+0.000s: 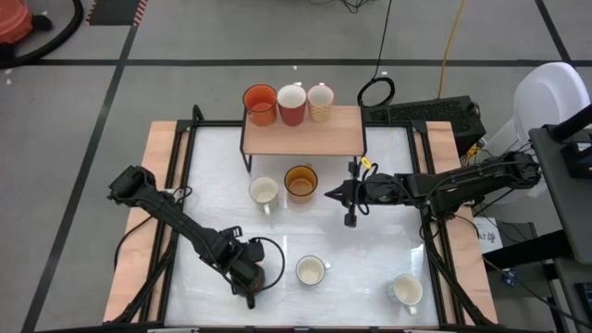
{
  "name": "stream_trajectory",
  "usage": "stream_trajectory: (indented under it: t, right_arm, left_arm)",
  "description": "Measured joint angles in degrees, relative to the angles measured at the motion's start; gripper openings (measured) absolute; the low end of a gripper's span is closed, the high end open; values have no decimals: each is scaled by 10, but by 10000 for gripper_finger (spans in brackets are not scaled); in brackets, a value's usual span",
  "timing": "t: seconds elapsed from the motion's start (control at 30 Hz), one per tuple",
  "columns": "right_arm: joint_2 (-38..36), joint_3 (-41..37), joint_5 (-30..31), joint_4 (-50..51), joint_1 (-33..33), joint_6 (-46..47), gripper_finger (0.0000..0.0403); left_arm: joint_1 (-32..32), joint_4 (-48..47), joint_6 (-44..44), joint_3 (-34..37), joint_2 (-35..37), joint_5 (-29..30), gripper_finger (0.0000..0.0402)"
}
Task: Place coffee mugs
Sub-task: Put the black mug on the shelf
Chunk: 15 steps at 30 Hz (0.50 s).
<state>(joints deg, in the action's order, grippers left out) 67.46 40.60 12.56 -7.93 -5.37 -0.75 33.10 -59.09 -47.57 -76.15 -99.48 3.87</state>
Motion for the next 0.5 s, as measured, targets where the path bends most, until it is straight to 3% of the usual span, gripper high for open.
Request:
stream_trajectory:
  t: [0.1, 0.23, 0.5]
  right_arm:
    - [0, 0, -10, -48, -1, 22, 0]
    - [0, 0, 39, -73, -3, 63, 0]
    - [0, 0, 85, -93, -4, 70, 0]
  left_arm:
    - [-10, 7, 22, 0, 2, 2, 18]
    - [-26, -8, 46, -1, 22, 35, 18]
    - [-70, -42, 76, -28, 93, 159, 18]
